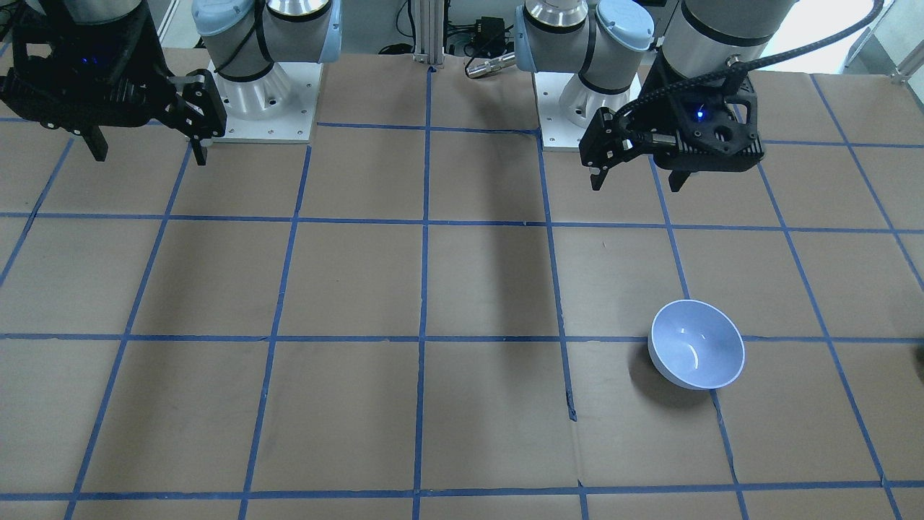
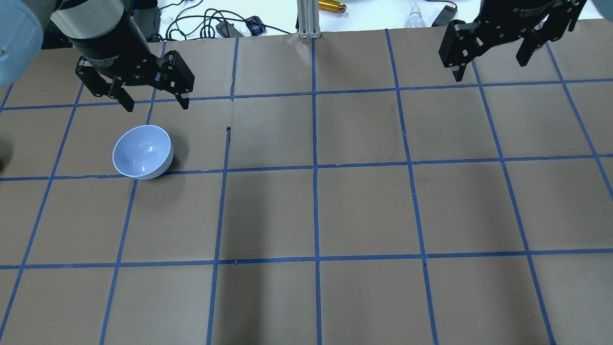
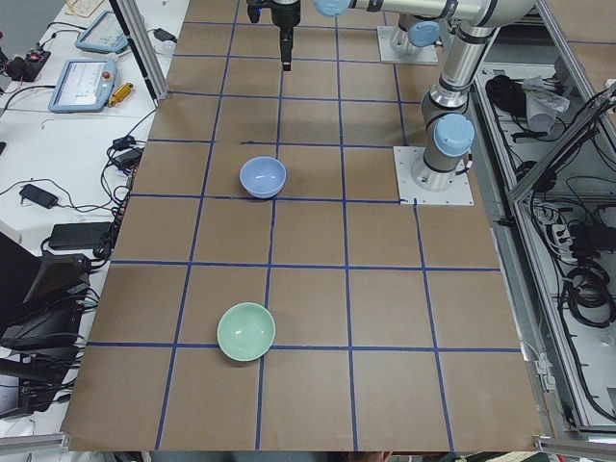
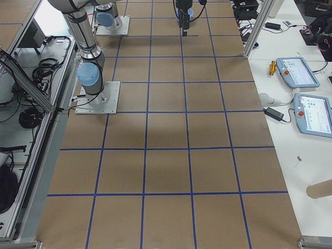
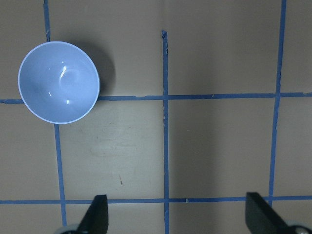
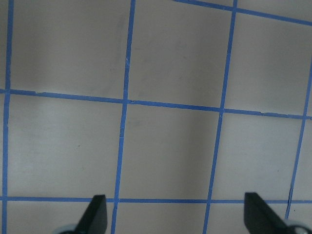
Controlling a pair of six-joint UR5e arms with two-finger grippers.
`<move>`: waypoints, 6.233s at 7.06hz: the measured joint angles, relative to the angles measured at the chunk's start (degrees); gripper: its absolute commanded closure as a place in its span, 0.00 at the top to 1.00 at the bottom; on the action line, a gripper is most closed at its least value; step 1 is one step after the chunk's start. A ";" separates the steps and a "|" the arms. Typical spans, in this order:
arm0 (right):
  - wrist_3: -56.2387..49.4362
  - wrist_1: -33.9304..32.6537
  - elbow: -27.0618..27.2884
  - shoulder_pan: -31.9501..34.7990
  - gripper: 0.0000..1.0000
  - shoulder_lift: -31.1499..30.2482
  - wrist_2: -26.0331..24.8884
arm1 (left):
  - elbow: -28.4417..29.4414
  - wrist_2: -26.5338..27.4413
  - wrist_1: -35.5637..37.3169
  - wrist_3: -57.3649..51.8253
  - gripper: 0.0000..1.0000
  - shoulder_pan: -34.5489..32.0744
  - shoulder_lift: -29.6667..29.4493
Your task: Stack green bowl on blue bowl
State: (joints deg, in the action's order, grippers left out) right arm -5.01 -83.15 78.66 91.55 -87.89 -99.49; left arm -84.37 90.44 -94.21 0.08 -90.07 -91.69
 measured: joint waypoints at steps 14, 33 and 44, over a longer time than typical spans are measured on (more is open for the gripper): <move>0.00 0.00 0.00 -0.02 1.00 0.00 0.00 | 0.44 3.71 -0.55 -34.59 1.00 14.51 -0.21; 0.00 0.00 0.00 0.01 1.00 0.00 0.00 | 0.07 -0.66 29.70 -127.45 1.00 55.91 -22.55; 0.00 0.00 0.00 0.03 1.00 0.00 0.00 | 7.92 -5.73 35.63 -133.70 1.00 57.64 -37.85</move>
State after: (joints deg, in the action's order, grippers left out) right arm -5.01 -83.14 78.66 91.58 -87.89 -99.49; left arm -76.45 84.70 -58.58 -133.62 -32.43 -129.54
